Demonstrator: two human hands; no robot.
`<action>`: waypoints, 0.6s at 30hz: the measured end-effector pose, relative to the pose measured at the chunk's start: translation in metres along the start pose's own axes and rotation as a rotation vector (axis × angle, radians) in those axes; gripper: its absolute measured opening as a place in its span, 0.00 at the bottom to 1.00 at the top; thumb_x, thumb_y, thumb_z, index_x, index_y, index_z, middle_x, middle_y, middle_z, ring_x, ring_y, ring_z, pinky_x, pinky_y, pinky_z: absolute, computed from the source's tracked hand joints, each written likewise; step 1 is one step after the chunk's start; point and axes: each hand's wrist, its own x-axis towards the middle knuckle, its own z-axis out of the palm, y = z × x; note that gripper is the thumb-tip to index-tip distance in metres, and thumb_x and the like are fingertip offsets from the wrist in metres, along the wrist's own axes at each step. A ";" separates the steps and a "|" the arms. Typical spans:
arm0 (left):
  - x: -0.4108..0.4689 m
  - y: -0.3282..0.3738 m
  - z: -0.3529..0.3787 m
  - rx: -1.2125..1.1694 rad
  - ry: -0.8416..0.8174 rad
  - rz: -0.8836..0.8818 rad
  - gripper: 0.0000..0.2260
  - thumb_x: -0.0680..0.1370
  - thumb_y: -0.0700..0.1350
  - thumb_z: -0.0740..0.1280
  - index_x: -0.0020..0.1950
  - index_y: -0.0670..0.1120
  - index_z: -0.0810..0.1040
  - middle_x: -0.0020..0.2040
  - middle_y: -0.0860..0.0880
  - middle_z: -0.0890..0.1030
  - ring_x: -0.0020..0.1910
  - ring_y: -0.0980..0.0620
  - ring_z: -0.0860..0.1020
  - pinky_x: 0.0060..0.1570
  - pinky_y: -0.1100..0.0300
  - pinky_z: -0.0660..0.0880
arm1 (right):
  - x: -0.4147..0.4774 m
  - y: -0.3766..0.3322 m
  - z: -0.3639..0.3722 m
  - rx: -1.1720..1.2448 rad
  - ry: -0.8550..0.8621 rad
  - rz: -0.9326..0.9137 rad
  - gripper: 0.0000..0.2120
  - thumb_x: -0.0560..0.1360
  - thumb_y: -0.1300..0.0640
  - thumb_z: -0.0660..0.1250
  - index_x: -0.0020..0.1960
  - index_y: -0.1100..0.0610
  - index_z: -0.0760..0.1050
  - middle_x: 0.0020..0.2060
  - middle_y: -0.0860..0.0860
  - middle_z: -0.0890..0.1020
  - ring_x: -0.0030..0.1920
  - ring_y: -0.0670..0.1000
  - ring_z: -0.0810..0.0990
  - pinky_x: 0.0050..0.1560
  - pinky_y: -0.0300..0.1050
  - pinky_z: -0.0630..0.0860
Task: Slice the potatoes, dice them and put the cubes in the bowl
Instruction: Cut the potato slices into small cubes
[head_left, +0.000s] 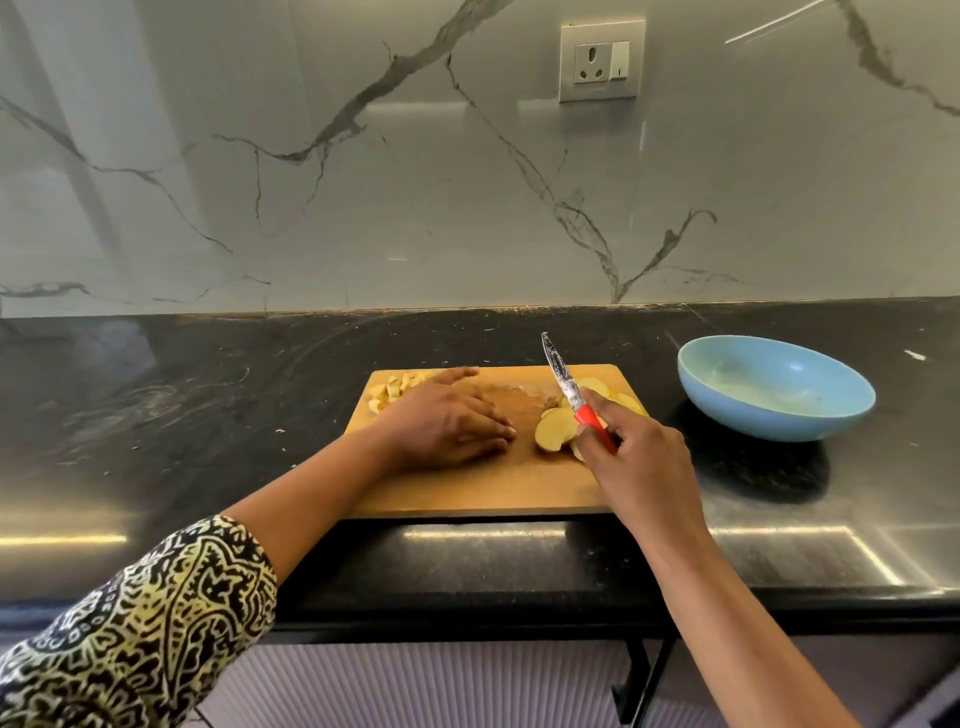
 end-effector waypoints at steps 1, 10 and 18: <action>-0.003 -0.008 -0.001 0.057 0.020 -0.001 0.12 0.79 0.53 0.62 0.54 0.53 0.83 0.53 0.55 0.83 0.56 0.57 0.80 0.69 0.47 0.61 | 0.000 0.000 0.000 0.003 -0.001 -0.001 0.19 0.77 0.52 0.66 0.68 0.45 0.73 0.27 0.43 0.71 0.29 0.46 0.69 0.31 0.36 0.64; -0.023 -0.035 -0.006 0.136 0.242 -0.340 0.05 0.73 0.45 0.73 0.49 0.51 0.84 0.51 0.53 0.84 0.52 0.53 0.82 0.66 0.41 0.66 | 0.001 0.003 -0.002 0.036 0.035 0.052 0.18 0.77 0.51 0.65 0.66 0.42 0.74 0.37 0.50 0.80 0.33 0.50 0.73 0.39 0.48 0.73; -0.016 -0.026 -0.009 0.023 0.315 -0.526 0.10 0.77 0.46 0.69 0.58 0.52 0.81 0.48 0.52 0.84 0.44 0.53 0.80 0.53 0.46 0.75 | 0.002 0.012 -0.012 0.011 0.060 0.094 0.18 0.78 0.51 0.64 0.67 0.46 0.73 0.29 0.42 0.71 0.31 0.45 0.70 0.38 0.43 0.67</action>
